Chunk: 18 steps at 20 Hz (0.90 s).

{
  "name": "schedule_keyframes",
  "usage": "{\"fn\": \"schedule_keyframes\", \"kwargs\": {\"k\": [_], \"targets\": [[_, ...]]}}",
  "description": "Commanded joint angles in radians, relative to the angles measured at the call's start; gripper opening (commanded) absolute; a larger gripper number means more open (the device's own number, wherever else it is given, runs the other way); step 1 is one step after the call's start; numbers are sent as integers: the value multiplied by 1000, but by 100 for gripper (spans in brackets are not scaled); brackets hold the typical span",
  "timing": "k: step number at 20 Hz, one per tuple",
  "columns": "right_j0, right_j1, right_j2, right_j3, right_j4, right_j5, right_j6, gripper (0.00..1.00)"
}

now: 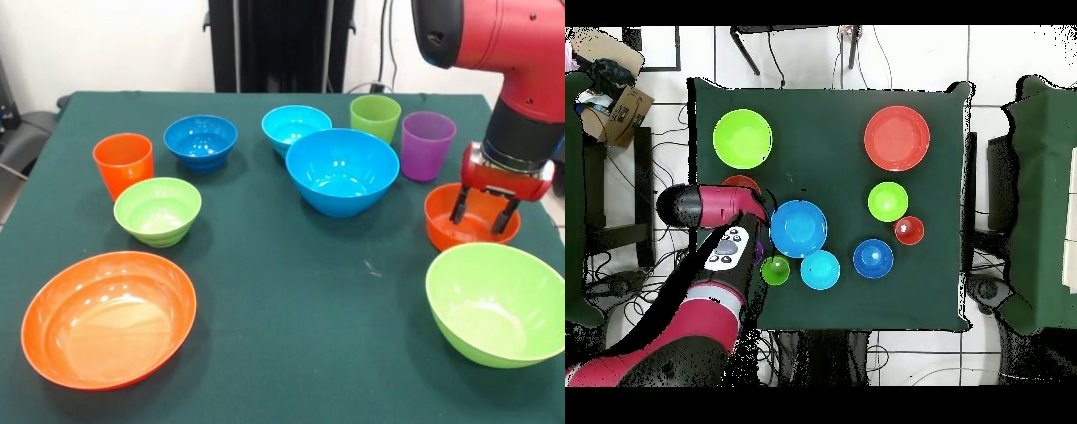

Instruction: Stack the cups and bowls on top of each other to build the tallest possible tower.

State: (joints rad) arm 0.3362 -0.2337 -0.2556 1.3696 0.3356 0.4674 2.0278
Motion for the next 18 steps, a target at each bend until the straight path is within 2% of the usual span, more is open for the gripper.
{"fn": "schedule_keyframes", "kwargs": {"k": [1,7,11,12,18], "targets": [[21,0,59,-26,27,57,201,100],[27,7,30,-18,-1,37,189,100],[-33,12,37,10,-35,-15,124,100],[-58,25,33,-19,-42,1,102,100],[-133,50,32,-57,-81,4,27,100]]}}
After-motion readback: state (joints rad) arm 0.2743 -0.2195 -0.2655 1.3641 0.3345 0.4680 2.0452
